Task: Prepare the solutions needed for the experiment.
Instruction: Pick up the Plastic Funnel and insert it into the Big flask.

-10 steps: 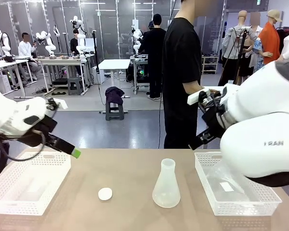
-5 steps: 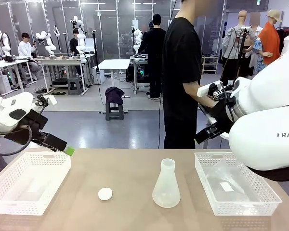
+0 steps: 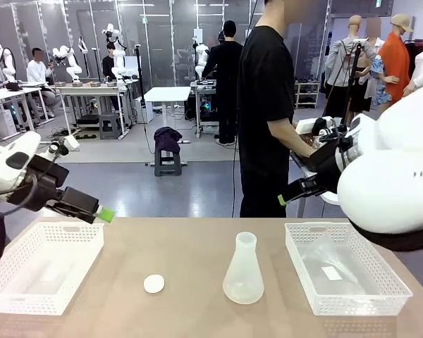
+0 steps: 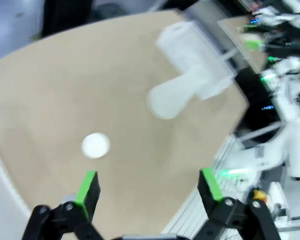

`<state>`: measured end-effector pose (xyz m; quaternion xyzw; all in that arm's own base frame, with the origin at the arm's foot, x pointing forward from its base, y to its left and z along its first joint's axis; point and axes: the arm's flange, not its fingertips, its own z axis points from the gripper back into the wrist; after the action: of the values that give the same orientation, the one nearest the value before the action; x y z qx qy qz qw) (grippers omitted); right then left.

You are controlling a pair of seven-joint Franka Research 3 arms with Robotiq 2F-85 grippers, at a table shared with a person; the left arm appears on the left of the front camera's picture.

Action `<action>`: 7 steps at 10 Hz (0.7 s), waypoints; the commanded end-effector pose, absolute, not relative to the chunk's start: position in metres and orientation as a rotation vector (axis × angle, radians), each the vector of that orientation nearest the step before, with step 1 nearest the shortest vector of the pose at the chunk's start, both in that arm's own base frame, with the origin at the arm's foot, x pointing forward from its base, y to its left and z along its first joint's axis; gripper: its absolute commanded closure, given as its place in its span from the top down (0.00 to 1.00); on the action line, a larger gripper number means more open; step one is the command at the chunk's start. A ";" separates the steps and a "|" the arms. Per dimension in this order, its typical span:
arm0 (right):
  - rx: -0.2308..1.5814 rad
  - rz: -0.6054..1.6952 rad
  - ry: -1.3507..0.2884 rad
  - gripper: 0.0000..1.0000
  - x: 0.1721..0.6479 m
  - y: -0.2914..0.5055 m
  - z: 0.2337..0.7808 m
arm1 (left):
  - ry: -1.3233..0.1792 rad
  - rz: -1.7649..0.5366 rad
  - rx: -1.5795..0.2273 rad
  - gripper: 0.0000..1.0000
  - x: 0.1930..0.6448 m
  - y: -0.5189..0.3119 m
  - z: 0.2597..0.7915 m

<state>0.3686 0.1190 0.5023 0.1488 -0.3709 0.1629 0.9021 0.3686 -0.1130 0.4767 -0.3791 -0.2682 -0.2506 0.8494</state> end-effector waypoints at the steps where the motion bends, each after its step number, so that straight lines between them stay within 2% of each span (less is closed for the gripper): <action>1: 0.547 0.285 -0.786 1.00 0.380 0.104 0.482 | -0.481 -0.513 -1.070 1.00 0.399 -0.103 0.458; 3: 0.677 0.205 -0.786 1.00 0.388 0.101 0.472 | -0.402 -0.521 -1.251 1.00 0.412 -0.102 0.442; 4: 0.705 0.188 -0.792 1.00 0.388 0.104 0.469 | -0.381 -0.515 -1.287 1.00 0.415 -0.103 0.436; 5: 0.584 0.207 -0.748 1.00 0.379 0.109 0.490 | -0.503 -0.516 -1.218 1.00 0.386 -0.098 0.463; 7: 0.584 0.207 -0.748 1.00 0.379 0.109 0.490 | -0.503 -0.516 -1.218 1.00 0.386 -0.098 0.463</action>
<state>0.3807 0.1076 0.4875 0.2957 -0.3610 0.0975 0.8791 0.3951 -0.1002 0.4477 -0.5665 -0.2131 -0.2322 0.7614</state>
